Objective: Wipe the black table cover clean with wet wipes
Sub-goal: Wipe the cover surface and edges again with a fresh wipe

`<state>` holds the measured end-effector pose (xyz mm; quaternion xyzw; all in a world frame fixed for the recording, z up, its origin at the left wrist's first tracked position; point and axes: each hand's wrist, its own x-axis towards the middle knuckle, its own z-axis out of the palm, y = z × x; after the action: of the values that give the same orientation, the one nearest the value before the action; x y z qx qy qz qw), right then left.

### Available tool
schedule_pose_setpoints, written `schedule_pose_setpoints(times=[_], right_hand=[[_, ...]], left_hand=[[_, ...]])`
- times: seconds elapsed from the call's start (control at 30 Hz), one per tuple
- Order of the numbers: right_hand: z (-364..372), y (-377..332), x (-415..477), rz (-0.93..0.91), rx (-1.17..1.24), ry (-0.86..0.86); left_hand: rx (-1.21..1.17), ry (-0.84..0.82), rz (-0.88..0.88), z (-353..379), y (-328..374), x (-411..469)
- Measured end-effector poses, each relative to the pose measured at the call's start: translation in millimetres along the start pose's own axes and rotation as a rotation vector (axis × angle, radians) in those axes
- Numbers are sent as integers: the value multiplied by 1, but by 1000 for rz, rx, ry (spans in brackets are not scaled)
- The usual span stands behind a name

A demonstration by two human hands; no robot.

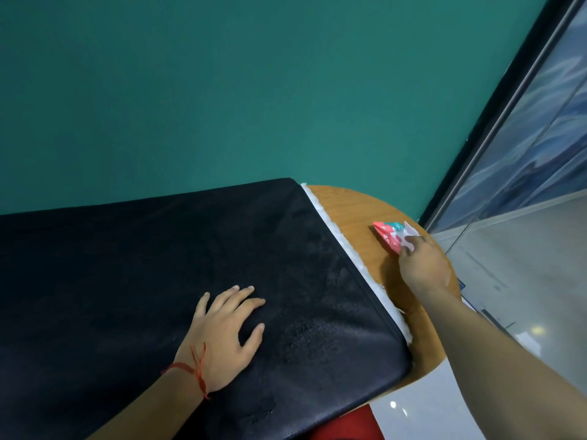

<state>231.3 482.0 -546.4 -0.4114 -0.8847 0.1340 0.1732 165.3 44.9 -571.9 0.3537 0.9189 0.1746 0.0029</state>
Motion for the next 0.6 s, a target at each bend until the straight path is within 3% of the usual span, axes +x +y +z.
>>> schedule_pose_setpoints(times=[0.33,0.5,0.6], right_hand=[[-5,1,-3,64,-16,-142],[-3,-3,4,60,65,-37],[-3,-6,7,82,36,-100]], left_hand=[[-2,-15,-11,-4,3,-1],[-26,-12,-12,-6,2,-2],[-30,-9,-13,-7,4,-3]])
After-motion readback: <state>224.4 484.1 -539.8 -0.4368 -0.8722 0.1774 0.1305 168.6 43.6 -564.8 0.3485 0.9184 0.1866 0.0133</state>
